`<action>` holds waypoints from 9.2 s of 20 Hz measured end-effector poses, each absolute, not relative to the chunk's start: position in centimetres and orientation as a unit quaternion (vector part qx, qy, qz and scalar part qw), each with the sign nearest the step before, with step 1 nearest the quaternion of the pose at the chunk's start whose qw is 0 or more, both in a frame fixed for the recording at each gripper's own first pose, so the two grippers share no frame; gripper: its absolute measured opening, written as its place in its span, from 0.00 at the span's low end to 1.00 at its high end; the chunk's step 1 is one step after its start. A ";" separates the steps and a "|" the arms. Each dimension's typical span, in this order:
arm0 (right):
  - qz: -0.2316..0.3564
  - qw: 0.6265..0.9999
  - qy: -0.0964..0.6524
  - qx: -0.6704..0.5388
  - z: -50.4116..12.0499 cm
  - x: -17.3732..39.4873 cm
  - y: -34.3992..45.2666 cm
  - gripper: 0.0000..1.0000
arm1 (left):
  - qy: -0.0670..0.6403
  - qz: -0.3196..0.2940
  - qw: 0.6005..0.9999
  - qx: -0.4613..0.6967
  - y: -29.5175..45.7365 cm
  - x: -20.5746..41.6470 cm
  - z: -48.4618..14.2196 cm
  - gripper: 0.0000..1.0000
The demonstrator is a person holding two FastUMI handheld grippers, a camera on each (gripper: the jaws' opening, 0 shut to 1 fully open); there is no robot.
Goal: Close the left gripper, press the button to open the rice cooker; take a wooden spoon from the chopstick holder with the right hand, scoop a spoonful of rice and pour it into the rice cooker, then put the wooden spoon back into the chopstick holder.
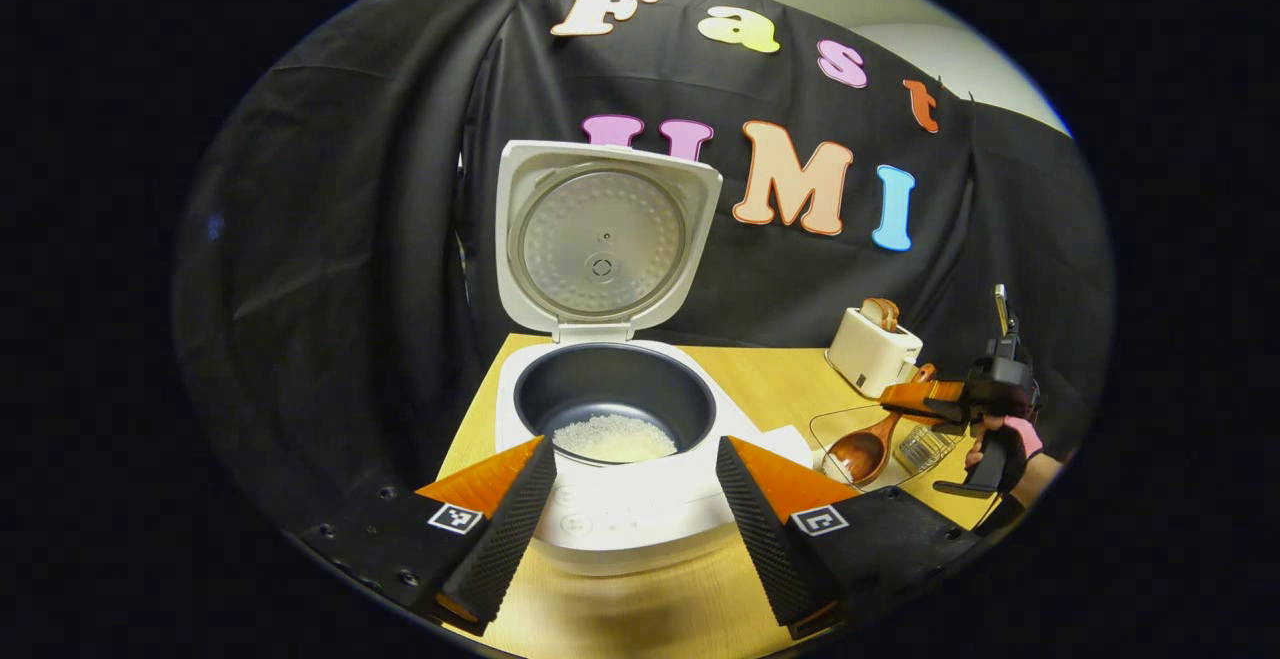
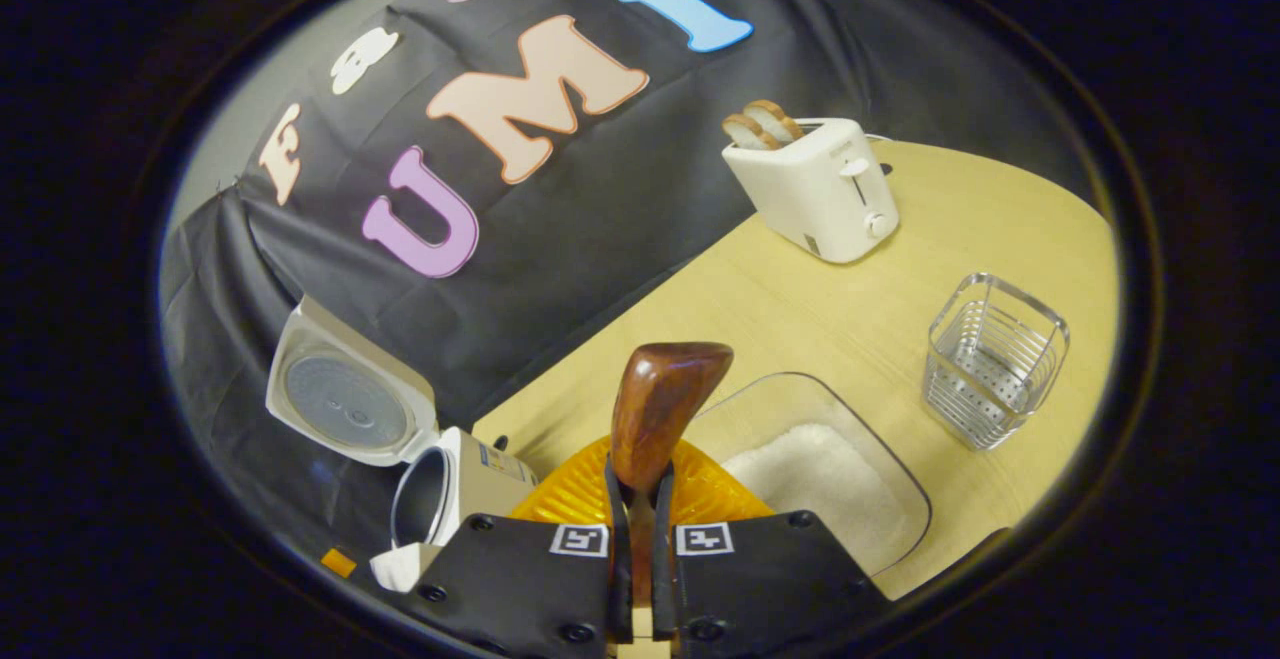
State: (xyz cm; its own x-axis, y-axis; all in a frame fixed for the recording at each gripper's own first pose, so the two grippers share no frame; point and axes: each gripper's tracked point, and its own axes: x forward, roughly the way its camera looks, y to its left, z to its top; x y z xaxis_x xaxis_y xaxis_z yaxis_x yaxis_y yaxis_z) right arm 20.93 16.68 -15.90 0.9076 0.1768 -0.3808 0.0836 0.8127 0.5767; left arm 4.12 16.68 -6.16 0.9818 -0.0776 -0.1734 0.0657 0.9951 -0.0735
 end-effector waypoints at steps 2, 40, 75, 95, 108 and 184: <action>0.027 0.919 0.206 0.335 -14.8 20.9 16.3 0.11 | 0.087 -0.039 0.995 -0.034 16.5 4.1 -6.1 0.95; 0.247 0.931 0.151 0.221 -0.2 26.1 45.6 0.08 | 0.077 0.027 0.995 -0.050 22.8 2.1 -6.6 0.95; 0.264 0.862 -0.118 -0.416 -1.2 19.9 54.3 0.10 | 0.078 0.041 0.994 -0.060 23.2 0.0 -8.8 0.96; 0.110 0.986 -0.021 -0.120 9.8 21.8 23.4 0.10 | 0.072 -0.051 0.995 -0.039 14.5 2.9 -7.0 0.96; -0.025 0.997 0.027 -0.061 3.9 18.5 -0.2 0.09 | 0.082 -0.071 0.994 -0.030 8.8 5.0 -6.5 0.96; -0.185 0.981 0.042 -0.037 0.2 -0.6 -9.3 0.94 | -0.014 0.118 0.992 -0.036 23.1 30.3 16.5 0.90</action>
State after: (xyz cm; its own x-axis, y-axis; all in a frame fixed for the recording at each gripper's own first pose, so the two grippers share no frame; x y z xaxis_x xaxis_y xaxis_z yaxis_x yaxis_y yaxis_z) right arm -0.65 -9.29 0.23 0.9277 -0.3669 -0.0688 0.3607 0.9285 -0.0879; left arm 30.25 23.10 16.46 0.9719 0.2346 0.0183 -0.2327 0.9696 -0.0752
